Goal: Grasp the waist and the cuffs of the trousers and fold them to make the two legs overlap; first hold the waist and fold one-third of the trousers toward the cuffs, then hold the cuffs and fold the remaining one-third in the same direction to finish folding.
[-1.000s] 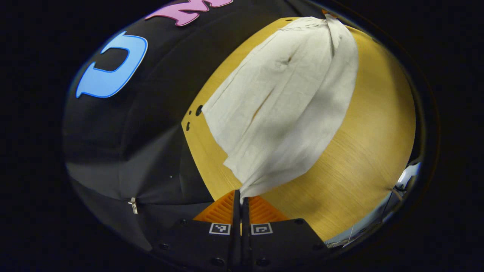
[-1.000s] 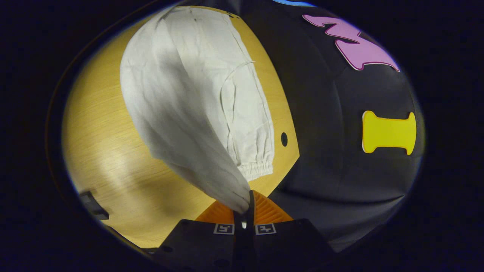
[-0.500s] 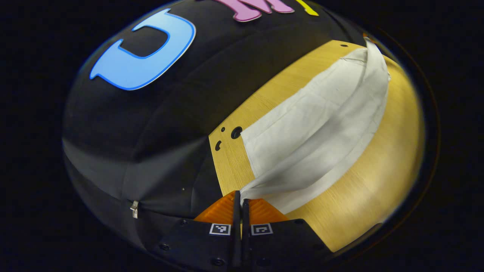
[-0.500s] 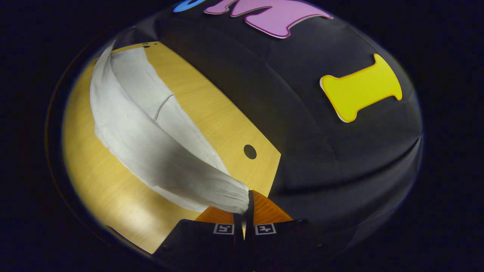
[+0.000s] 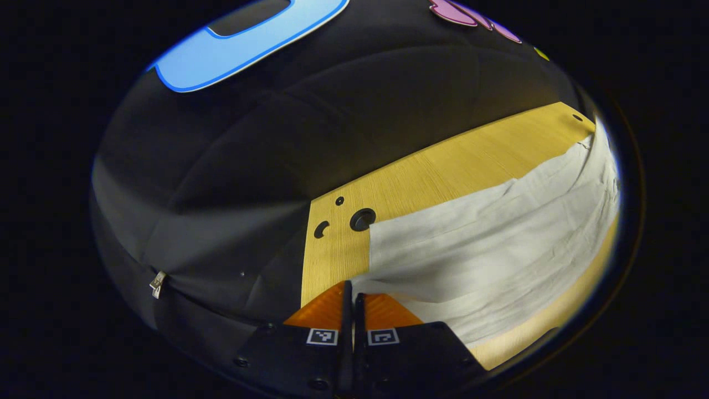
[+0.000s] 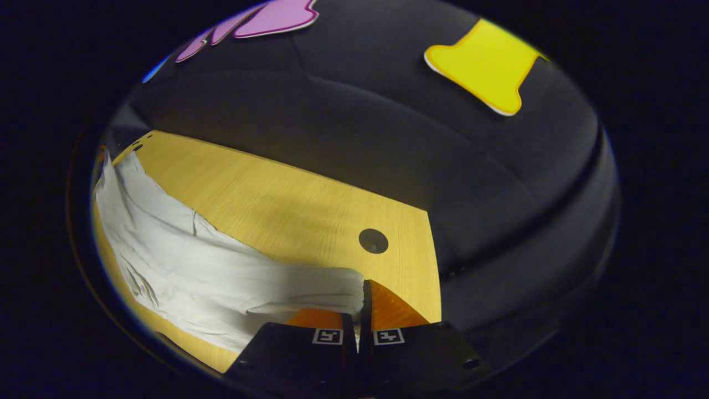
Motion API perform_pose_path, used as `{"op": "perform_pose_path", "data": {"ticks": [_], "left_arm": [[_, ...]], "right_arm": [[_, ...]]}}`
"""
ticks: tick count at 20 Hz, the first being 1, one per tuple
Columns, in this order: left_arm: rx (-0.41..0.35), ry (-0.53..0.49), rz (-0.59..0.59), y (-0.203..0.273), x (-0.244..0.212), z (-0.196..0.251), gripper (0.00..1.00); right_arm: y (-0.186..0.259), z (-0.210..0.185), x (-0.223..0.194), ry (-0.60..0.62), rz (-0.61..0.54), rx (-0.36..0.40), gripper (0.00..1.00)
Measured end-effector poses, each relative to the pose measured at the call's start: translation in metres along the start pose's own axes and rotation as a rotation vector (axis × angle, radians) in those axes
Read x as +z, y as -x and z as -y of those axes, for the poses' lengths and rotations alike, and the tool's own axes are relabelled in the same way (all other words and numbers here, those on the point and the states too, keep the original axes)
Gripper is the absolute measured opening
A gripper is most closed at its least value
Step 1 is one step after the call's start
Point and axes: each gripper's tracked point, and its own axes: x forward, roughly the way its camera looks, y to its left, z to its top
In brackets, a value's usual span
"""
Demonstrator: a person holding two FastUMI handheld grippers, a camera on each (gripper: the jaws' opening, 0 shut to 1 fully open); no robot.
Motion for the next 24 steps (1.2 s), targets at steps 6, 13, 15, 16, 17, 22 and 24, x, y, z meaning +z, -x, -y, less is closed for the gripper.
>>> {"op": "perform_pose_path", "data": {"ticks": [6,13,15,16,17,22,24], "left_arm": [[-0.114,0.115,0.012,0.003,0.005,0.051,0.23],[-0.120,0.280,0.177,0.071,0.048,0.059,0.97],[-0.101,0.323,0.214,0.093,0.052,0.049,0.97],[-0.090,0.337,0.221,0.102,0.049,0.044,0.97],[-0.080,0.355,0.225,0.111,0.047,0.039,0.97],[-0.086,0.571,0.194,0.165,0.013,0.029,0.98],[-0.068,0.592,0.190,0.180,0.002,0.022,0.98]], "right_arm": [[-0.012,-0.010,-0.012,-0.371,-0.084,0.060,0.39],[0.018,0.018,-0.021,-0.512,0.030,-0.078,0.98],[0.029,0.032,-0.028,-0.569,0.065,-0.120,0.98],[0.029,0.036,-0.036,-0.605,0.054,-0.129,0.99],[0.028,0.036,-0.044,-0.645,0.034,-0.132,0.99],[0.012,0.032,-0.072,-0.820,0.023,-0.187,0.99],[0.004,0.026,-0.081,-0.848,0.000,-0.187,0.99]]}}
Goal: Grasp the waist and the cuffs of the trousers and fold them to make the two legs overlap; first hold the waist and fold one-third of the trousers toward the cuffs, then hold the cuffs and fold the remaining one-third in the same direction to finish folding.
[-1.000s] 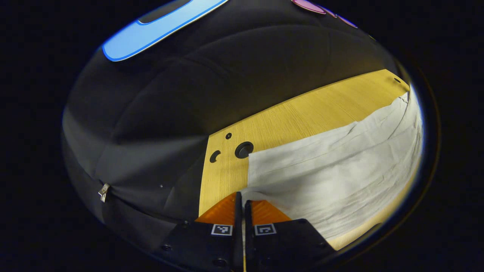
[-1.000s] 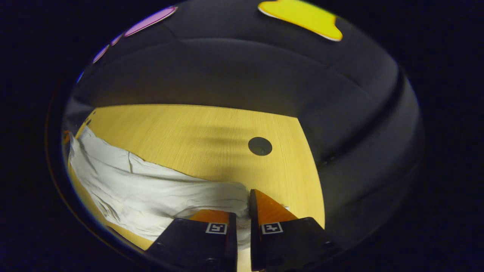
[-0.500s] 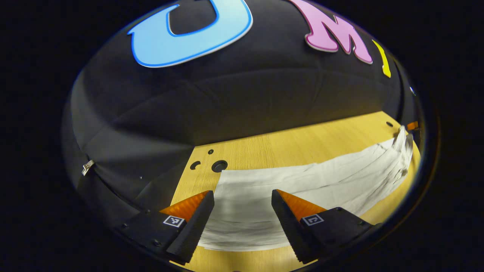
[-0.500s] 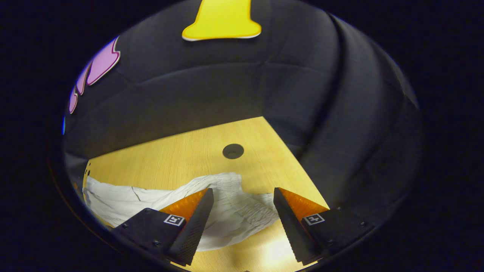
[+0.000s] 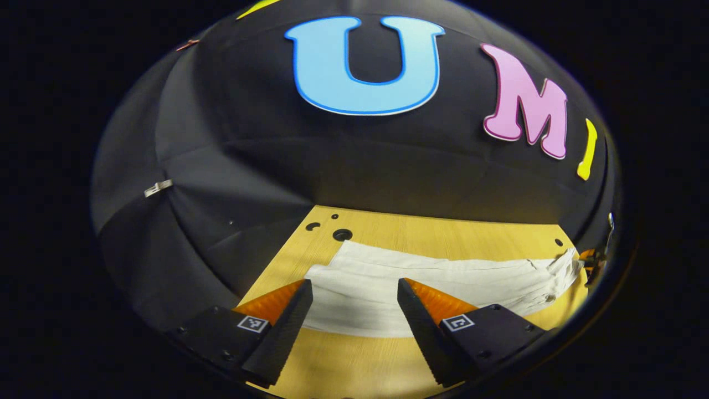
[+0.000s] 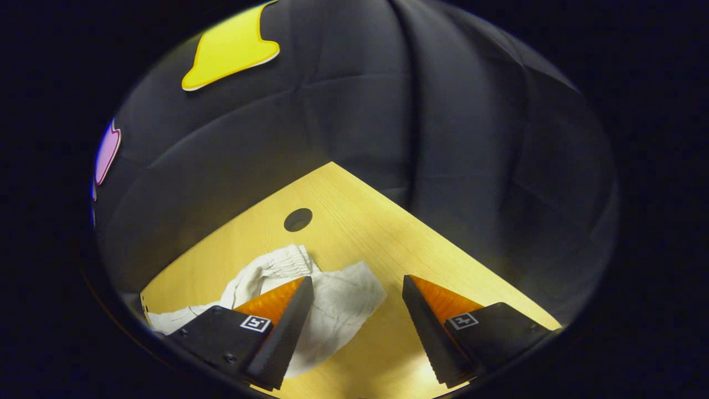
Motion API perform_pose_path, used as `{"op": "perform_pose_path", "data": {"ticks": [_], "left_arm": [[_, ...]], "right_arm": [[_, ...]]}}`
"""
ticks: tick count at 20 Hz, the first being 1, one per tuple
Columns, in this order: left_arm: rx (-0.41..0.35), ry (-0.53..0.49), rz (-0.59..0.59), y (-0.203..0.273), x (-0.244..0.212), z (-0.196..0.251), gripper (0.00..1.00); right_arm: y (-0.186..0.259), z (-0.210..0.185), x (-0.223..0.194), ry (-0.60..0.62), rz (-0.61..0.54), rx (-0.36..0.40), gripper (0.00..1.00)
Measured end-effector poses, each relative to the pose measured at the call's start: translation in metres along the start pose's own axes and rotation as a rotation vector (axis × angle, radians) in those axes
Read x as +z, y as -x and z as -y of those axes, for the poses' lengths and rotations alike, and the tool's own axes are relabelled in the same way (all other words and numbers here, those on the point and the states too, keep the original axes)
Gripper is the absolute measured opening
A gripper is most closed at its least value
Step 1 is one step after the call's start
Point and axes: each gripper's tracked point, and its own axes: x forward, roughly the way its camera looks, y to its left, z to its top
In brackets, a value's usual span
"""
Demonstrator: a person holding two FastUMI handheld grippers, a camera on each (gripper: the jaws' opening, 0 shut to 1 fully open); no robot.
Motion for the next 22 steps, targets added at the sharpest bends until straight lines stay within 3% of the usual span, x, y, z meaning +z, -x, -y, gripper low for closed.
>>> {"op": "perform_pose_path", "data": {"ticks": [3,11,14,15,16,17,19,22], "left_arm": [[0.038,-0.030,0.018,0.020,0.003,-0.009,0.98],[-0.006,0.050,-0.002,0.038,-0.017,0.023,0.98],[-0.023,0.097,-0.039,0.039,-0.037,0.036,0.98],[-0.029,0.104,-0.048,0.040,-0.042,0.039,0.98],[-0.031,0.103,-0.056,0.041,-0.047,0.042,0.98],[-0.032,0.097,-0.061,0.043,-0.050,0.044,0.96],[-0.037,0.096,-0.066,0.046,-0.054,0.047,0.96],[-0.030,0.098,-0.071,0.051,-0.057,0.044,0.96]], "right_arm": [[-0.003,0.001,-0.006,0.000,-0.010,-0.006,0.99],[-0.013,-0.011,-0.019,0.054,-0.018,-0.008,0.98],[-0.015,-0.018,-0.022,0.037,-0.030,-0.008,0.53],[-0.013,-0.024,-0.028,0.025,-0.056,0.007,0.48],[-0.011,-0.026,-0.025,0.027,-0.042,0.008,0.35],[-0.011,-0.025,-0.027,0.041,-0.035,0.007,0.33],[-0.013,-0.030,-0.027,0.082,-0.024,0.015,0.16],[-0.005,-0.032,-0.016,0.109,-0.002,0.036,0.11]]}}
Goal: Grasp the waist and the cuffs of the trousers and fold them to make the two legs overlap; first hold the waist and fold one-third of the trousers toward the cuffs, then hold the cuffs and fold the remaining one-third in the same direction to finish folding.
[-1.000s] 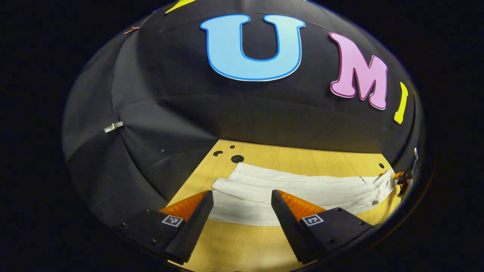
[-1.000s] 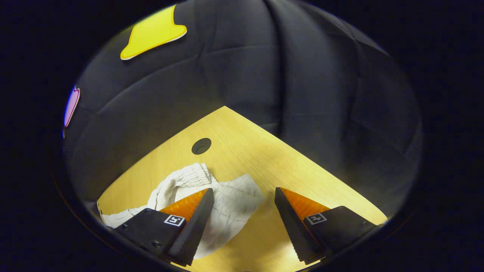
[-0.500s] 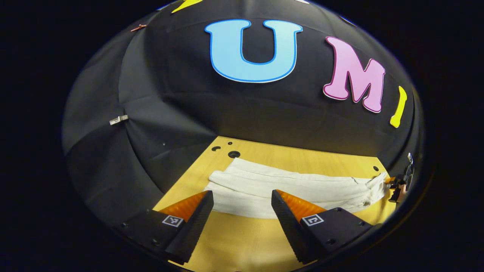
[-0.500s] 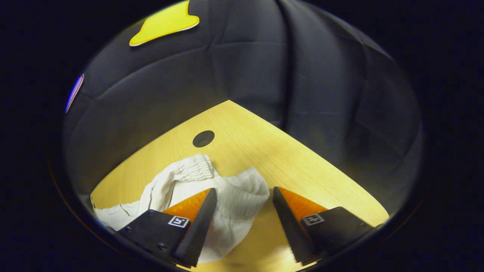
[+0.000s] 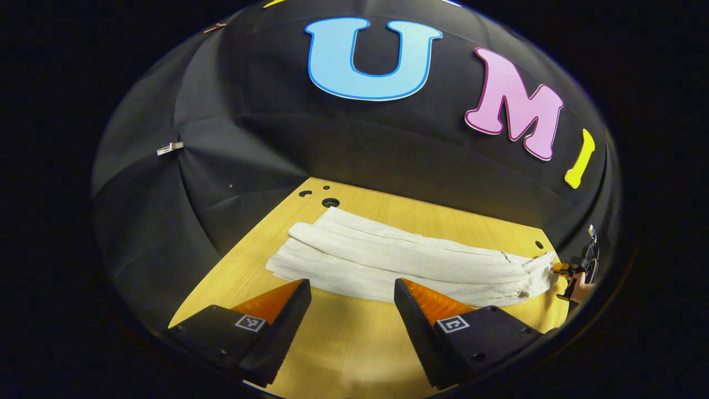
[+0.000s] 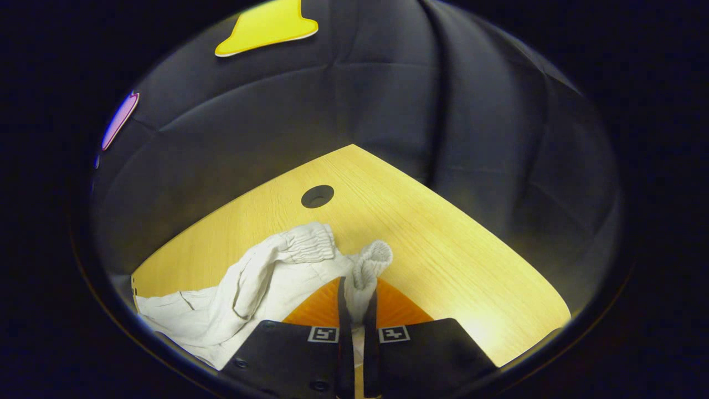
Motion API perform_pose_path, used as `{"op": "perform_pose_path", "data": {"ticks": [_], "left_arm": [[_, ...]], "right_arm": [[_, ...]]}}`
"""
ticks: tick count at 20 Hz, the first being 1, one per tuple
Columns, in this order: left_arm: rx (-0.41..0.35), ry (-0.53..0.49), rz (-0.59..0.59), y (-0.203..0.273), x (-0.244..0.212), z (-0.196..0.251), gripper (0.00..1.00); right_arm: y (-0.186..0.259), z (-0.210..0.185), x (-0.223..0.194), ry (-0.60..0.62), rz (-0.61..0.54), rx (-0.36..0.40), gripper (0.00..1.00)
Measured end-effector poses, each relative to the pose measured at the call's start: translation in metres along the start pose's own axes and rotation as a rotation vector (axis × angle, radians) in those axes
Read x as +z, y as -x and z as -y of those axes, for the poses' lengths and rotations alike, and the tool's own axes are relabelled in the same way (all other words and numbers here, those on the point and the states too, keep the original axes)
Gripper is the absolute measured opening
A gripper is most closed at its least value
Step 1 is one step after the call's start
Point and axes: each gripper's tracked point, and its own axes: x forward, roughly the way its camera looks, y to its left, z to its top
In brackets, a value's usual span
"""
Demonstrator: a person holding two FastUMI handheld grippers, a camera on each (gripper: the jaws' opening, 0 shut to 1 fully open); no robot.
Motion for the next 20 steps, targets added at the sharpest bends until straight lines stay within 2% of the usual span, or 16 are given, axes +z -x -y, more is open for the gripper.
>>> {"op": "perform_pose_path", "data": {"ticks": [3,5,7,10,13,15,20], "left_arm": [[0.035,-0.034,0.023,0.008,0.003,-0.009,0.96],[0.037,-0.040,0.031,0.013,0.003,-0.009,0.96],[0.034,-0.002,0.028,0.016,0.003,-0.007,0.96],[0.028,0.042,0.047,0.022,0.004,-0.007,0.96],[0.057,0.074,0.060,0.027,0.002,-0.020,0.96],[0.050,0.131,0.073,0.033,0.001,-0.023,0.96],[0.056,0.190,0.087,0.043,-0.011,-0.038,0.96]], "right_arm": [[0.019,-0.009,0.020,0.001,0.055,0.018,0.11],[0.040,-0.018,0.039,0.087,0.128,0.028,0.11],[0.065,-0.045,0.060,0.178,0.184,0.063,0.11],[0.092,-0.098,0.083,0.234,0.256,0.142,0.11],[0.119,-0.147,0.101,0.300,0.330,0.221,0.11],[0.132,-0.174,0.104,0.334,0.358,0.255,0.11],[0.158,-0.247,0.079,0.279,0.338,0.393,0.11]]}}
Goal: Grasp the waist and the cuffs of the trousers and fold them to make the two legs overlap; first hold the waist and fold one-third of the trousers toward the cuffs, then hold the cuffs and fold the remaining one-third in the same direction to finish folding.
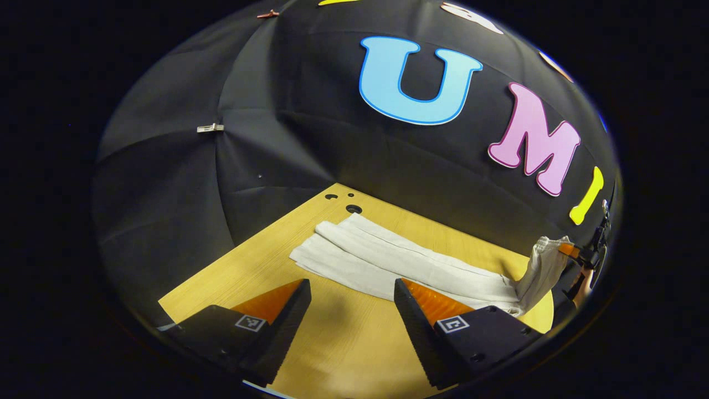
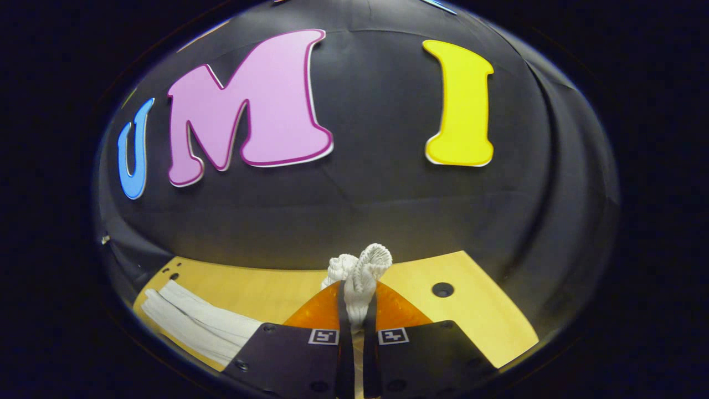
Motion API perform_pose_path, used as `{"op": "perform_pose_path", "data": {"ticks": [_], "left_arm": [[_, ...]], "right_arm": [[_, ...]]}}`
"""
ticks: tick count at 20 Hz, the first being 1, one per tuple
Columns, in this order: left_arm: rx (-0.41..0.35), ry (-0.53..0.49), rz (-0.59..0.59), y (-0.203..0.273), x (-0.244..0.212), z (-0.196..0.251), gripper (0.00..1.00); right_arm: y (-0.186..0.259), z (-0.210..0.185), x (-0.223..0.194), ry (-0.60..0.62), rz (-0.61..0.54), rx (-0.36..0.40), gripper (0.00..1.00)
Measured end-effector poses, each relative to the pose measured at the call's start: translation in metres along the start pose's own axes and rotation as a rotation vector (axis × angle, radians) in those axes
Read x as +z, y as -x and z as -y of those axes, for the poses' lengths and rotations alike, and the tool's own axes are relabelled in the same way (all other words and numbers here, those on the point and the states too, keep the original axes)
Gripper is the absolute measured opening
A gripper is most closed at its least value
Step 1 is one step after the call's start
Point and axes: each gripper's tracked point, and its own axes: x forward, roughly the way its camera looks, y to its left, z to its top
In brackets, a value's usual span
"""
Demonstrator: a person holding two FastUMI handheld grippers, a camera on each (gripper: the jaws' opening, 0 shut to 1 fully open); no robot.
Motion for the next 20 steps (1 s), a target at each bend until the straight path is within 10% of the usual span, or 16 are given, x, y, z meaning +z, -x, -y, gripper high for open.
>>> {"op": "perform_pose_path", "data": {"ticks": [15,20], "left_arm": [[0.081,0.112,0.047,-0.052,-0.005,-0.051,0.96],[0.114,0.111,0.014,-0.120,0.003,-0.076,0.96]], "right_arm": [[0.036,-0.174,-0.137,0.124,-0.167,0.344,0.12],[0.051,-0.191,-0.174,0.167,-0.234,0.396,0.40]]}}
